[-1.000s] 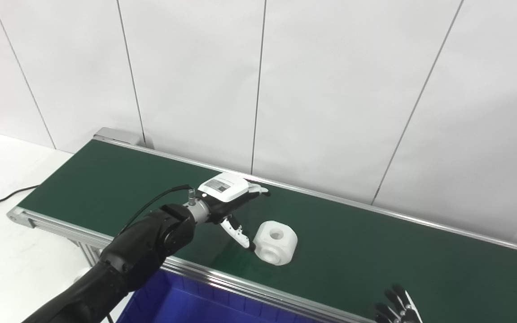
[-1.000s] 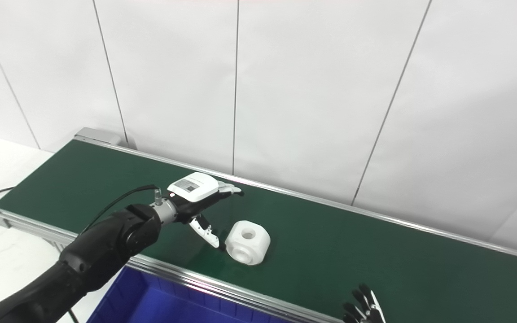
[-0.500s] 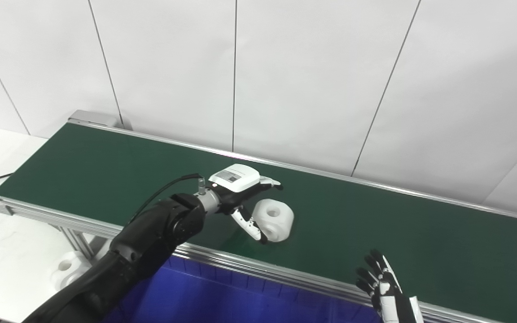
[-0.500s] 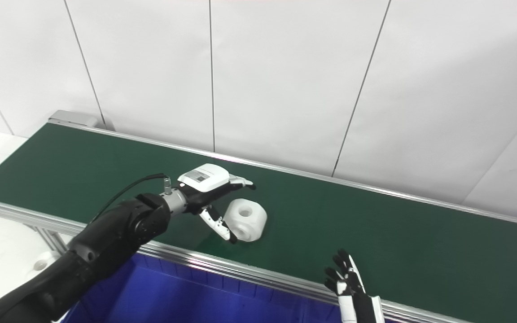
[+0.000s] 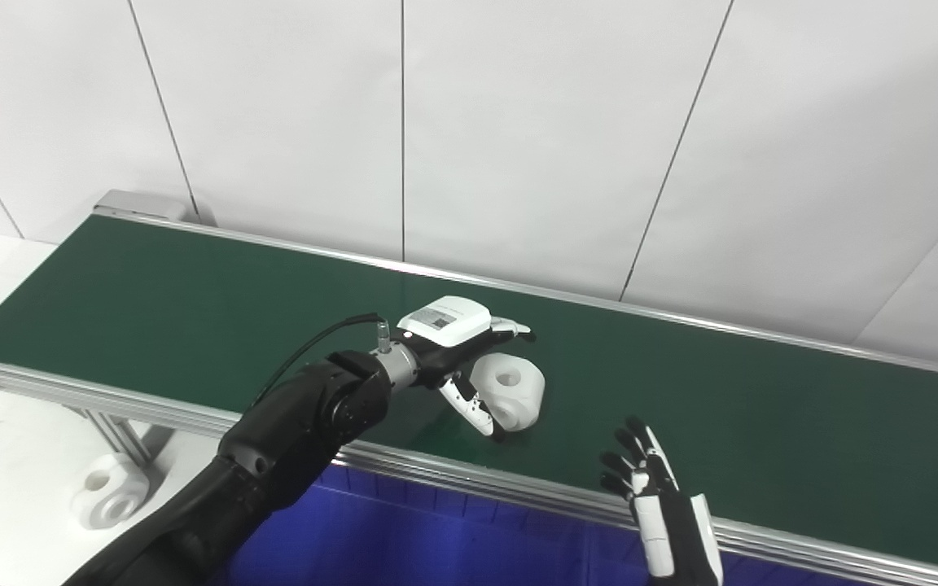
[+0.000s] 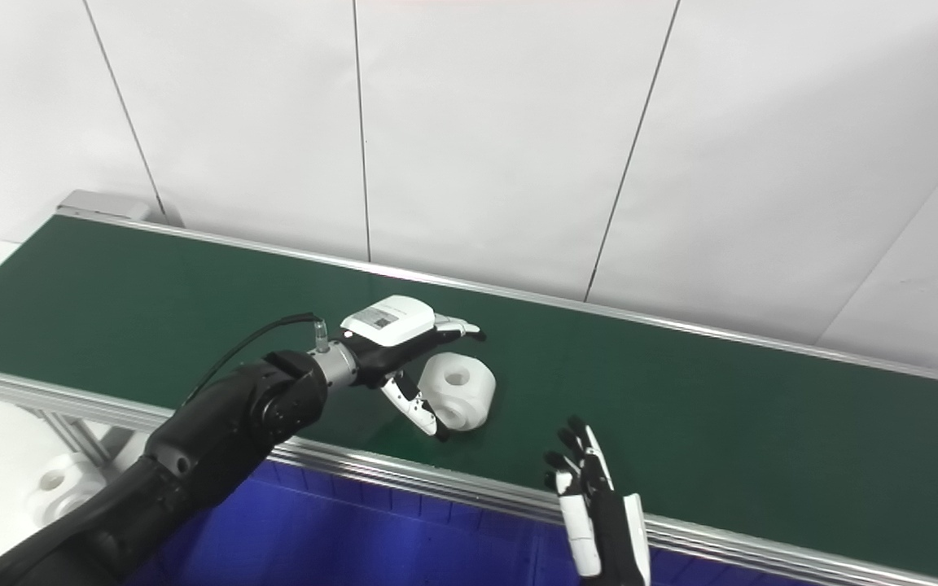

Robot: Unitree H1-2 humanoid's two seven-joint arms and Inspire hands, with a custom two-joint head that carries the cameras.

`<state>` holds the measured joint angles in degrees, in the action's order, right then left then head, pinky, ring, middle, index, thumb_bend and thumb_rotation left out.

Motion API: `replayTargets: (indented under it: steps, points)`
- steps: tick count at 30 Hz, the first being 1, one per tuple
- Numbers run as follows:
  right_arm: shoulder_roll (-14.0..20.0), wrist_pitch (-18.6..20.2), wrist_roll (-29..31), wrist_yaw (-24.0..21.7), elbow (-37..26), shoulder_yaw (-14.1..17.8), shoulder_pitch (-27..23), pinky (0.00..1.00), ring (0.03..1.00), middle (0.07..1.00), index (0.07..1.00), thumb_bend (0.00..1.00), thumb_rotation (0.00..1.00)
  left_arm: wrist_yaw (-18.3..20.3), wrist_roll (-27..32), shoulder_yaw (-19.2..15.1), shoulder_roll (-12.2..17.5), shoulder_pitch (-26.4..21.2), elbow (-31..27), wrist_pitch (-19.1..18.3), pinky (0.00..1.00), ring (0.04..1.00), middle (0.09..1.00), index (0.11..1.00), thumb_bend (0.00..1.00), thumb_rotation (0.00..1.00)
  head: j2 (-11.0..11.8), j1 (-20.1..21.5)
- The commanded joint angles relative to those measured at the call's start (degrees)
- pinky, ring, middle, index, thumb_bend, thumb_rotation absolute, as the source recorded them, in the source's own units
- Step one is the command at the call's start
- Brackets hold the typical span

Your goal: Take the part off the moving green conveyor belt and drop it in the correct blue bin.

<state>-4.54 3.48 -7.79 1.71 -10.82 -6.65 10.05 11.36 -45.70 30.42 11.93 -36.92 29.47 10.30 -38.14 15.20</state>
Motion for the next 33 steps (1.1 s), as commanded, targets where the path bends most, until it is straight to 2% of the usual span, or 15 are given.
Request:
replayTargets:
  steps: [1,7,11,12,13,16,21,22,24,26,27,28,30,33]
  points:
    - [-1.10,-0.02,-0.39,0.30,-2.37,-0.77,-0.62,0.81,0.862,0.926,0.946,0.75,0.96,-2.35,-0.52,-0.64,-0.68,-3.50,-0.29,-0.50,0.84,0.896,0.916,0.895,0.90,0.42,-0.05,0.31]
    - [-1.73,0.28,-2.41,0.70,-2.95,-2.03,-0.63,0.81,0.865,0.927,0.955,0.75,0.99,-4.53,-2.50,0.51,-3.38,-4.56,2.79,-1.63,0.84,0.899,0.916,0.895,0.90,0.41,-0.26,1.54]
    - [-2.73,0.69,-3.47,1.38,-3.19,-2.57,-0.52,0.83,0.864,0.924,0.947,0.77,0.99,-8.09,-6.03,2.32,-4.70,-5.12,4.98,-3.03,0.85,0.900,0.914,0.893,0.90,0.35,-0.31,2.34]
    - [-2.96,0.70,-3.82,1.62,-3.28,-2.76,-0.50,0.83,0.863,0.924,0.946,0.77,0.99,-11.30,-7.36,2.84,-5.28,-5.33,6.46,-3.22,0.85,0.899,0.913,0.891,0.90,0.34,-0.27,2.59]
    - [-3.16,0.70,-4.10,1.81,-3.33,-2.94,-0.47,0.82,0.860,0.921,0.944,0.77,0.99,-13.62,-8.25,3.18,-5.64,-5.45,7.52,-3.27,0.82,0.873,0.888,0.868,0.91,0.27,-0.28,2.79]
    - [-4.03,0.58,-4.72,2.21,-3.54,-3.37,-0.33,0.82,0.856,0.919,0.943,0.77,0.99,-20.21,-9.60,3.51,-7.45,-6.07,11.74,-3.76,0.80,0.848,0.861,0.844,0.92,0.23,-0.23,3.41]
    - [-5.38,1.04,-5.74,2.76,-4.09,-4.04,0.07,0.82,0.863,0.918,0.947,0.78,0.99,-24.63,-5.29,1.05,-11.46,-6.31,17.46,-2.81,0.71,0.788,0.797,0.787,0.88,0.22,-0.34,4.48]
    - [-5.75,1.17,-6.04,2.94,-4.28,-4.24,0.16,0.82,0.858,0.914,0.942,0.78,0.99,-25.41,-4.41,0.72,-12.31,-6.31,18.56,-2.31,0.66,0.731,0.742,0.738,0.88,0.20,-0.39,4.55]
    - [-6.29,1.56,-6.43,3.28,-4.68,-4.74,0.26,0.81,0.855,0.913,0.939,0.79,0.98,-26.91,-4.09,1.06,-13.72,-6.48,20.57,-2.00,0.62,0.690,0.702,0.701,0.87,0.18,-0.59,4.75]
    - [-6.73,1.64,-6.50,3.45,-4.86,-5.13,0.16,0.81,0.854,0.912,0.940,0.78,0.98,-28.18,-4.46,1.96,-14.83,-6.75,22.20,-2.11,0.56,0.619,0.656,0.638,0.80,0.15,-0.74,4.90]
    - [-6.94,1.55,-6.34,3.46,-4.88,-5.25,0.07,0.81,0.856,0.913,0.940,0.78,0.98,-28.72,-4.55,2.36,-15.29,-6.84,22.82,-2.06,0.51,0.565,0.619,0.567,0.66,0.11,-0.87,4.98]
    - [-7.06,1.48,-6.21,3.47,-4.89,-5.32,0.00,0.81,0.859,0.914,0.940,0.77,0.98,-29.10,-4.52,2.64,-15.54,-6.93,23.24,-1.98,0.45,0.495,0.542,0.523,0.58,0.04,-0.87,4.98]
    - [-7.38,1.19,-5.87,3.58,-4.91,-5.42,-0.17,0.81,0.860,0.911,0.937,0.76,0.97,-28.98,-4.17,3.12,-16.10,-6.81,23.23,-1.94,0.41,0.444,0.496,0.500,0.54,0.01,-0.90,5.12]
    - [-7.66,1.06,-6.04,3.95,-4.77,-5.59,-0.59,0.80,0.855,0.908,0.934,0.75,0.98,-28.24,-2.89,3.08,-16.50,-6.76,23.17,-1.52,0.40,0.425,0.463,0.503,0.52,0.00,-0.81,5.51]
